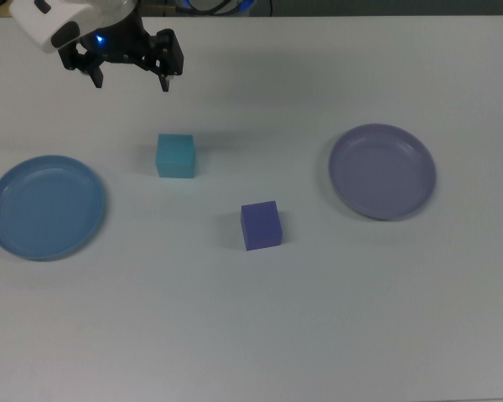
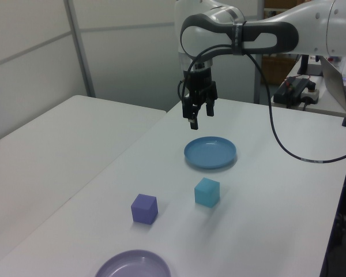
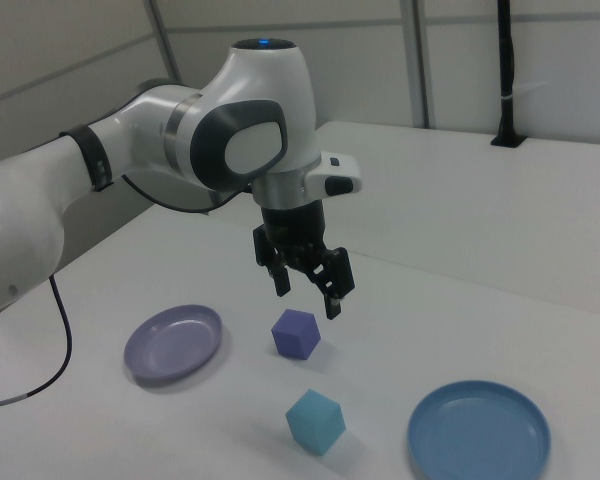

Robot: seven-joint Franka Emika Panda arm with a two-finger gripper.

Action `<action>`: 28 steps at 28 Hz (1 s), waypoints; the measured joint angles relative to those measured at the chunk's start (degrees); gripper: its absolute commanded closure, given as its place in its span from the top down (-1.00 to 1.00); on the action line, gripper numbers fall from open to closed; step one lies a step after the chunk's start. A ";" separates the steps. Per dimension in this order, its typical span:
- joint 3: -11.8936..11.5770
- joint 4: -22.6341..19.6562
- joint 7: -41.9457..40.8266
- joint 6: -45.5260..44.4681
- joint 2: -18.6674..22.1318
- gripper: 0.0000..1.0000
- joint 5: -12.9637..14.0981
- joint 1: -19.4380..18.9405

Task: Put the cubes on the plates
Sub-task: 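Move the open gripper down over the purple cube and grasp it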

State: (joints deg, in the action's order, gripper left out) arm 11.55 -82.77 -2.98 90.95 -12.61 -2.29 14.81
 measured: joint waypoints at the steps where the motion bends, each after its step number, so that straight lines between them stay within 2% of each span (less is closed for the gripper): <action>1: 0.17 0.00 0.00 0.00 0.00 1.00 0.00 -0.05; 5: 0.09 0.05 3.21 -1.12 0.89 1.00 -1.03 0.06; 11: 0.08 -0.13 4.47 -6.79 4.07 1.00 -0.52 0.04; 15: 0.53 -2.34 4.55 -3.31 4.34 1.00 0.05 -0.52; 21: 0.70 -8.72 5.94 8.65 2.18 1.00 0.00 -5.55; 25: 0.78 -9.16 6.54 12.35 -0.89 1.00 -1.34 -9.76; 28: 0.83 -8.98 6.59 14.24 -2.55 1.00 -4.17 -12.96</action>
State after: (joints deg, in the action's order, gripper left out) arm 12.38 -91.75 3.61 105.19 -15.16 -6.46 1.85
